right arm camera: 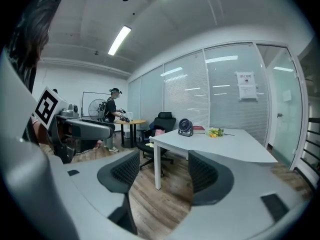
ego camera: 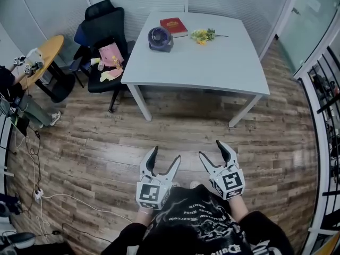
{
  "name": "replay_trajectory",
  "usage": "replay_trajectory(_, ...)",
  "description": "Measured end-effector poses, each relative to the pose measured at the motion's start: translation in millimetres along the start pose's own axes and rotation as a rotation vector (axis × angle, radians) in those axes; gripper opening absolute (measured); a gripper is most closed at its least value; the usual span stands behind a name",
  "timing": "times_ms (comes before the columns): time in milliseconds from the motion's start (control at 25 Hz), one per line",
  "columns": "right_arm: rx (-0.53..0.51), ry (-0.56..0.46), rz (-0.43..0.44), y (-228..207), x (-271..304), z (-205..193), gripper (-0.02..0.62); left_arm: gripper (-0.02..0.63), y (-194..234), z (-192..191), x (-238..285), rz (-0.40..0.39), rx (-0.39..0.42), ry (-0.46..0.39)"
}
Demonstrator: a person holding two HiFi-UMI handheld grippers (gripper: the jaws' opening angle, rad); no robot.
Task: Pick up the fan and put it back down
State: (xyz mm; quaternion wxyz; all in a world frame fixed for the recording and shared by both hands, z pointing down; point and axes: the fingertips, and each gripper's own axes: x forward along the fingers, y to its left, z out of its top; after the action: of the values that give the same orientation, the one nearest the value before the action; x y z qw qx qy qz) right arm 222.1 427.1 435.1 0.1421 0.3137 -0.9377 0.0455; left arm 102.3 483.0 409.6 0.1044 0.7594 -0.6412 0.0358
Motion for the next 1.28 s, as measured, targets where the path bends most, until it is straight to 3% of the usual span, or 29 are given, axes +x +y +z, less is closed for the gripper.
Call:
replay_trajectory(240, -0.002, 0.009, -0.015, 17, 14, -2, 0.295, 0.350, 15, -4, -8, -0.061, -0.072, -0.017)
replay_trajectory(640, 0.019, 0.032, 0.018, 20, 42, -11, 0.285, 0.348, 42, -10, 5, 0.024, -0.046, 0.004)
replay_trajectory(880, 0.000, 0.030, 0.047, -13, 88, -2, 0.285, 0.348, 64, -6, 49, 0.059, -0.048, 0.024)
replay_trajectory(1280, -0.025, 0.035, 0.129, -122, 186, 31, 0.284, 0.348, 94, 18, 172, 0.160, -0.071, 0.053)
